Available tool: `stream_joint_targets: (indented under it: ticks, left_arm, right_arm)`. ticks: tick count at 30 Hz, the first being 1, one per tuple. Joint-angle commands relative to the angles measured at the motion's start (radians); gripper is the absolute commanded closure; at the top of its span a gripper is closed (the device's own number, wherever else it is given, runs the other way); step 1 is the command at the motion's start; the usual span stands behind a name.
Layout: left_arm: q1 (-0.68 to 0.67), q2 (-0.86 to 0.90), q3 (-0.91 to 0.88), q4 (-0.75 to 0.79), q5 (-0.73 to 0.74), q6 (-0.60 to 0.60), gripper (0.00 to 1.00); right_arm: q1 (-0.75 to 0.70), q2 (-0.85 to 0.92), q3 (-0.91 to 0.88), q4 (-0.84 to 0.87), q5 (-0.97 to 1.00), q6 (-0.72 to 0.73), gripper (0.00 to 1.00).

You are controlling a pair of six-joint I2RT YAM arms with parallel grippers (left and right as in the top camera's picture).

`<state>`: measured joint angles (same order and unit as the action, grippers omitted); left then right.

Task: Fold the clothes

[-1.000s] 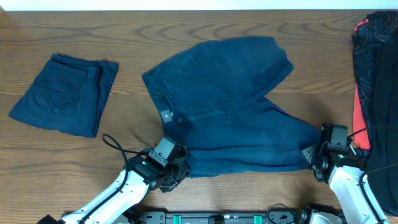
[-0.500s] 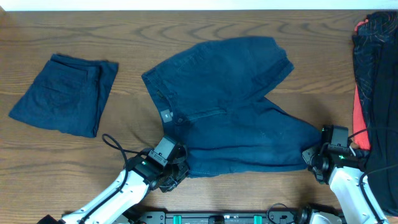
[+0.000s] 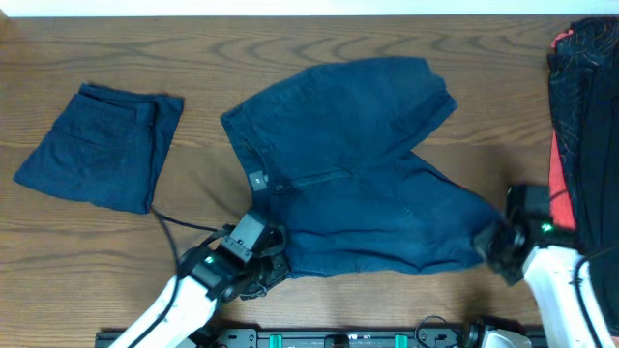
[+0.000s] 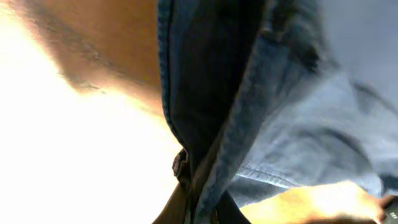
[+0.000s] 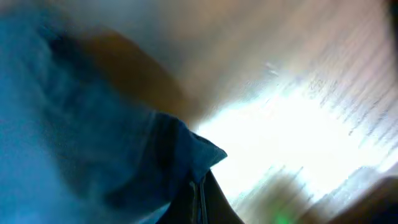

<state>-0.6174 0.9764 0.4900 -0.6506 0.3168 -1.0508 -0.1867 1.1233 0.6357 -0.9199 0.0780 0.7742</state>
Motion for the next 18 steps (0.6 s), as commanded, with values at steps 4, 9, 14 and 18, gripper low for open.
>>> stream_joint_targets:
  ticks: [4, 9, 14, 18]
  left_arm:
    - [-0.001, -0.234, 0.065, -0.165, -0.033, 0.064, 0.94]
    - [-0.001, -0.406, 0.144, -0.271, -0.084, 0.068, 0.94]
    - [-0.001, -0.502, 0.174, -0.275, -0.122, 0.071, 0.94]
    - [-0.001, -0.517, 0.175, -0.266, -0.271, 0.056, 0.94]
  right_arm:
    - [-0.003, -0.040, 0.275, -0.095, 0.001, -0.139, 0.99]
    - [-0.003, -0.040, 0.441, -0.188, 0.040, -0.154, 0.99]
    - [-0.002, -0.040, 0.541, -0.216, 0.040, -0.175, 0.99]
    - [0.027, -0.036, 0.583, -0.136, -0.022, -0.292, 0.99]
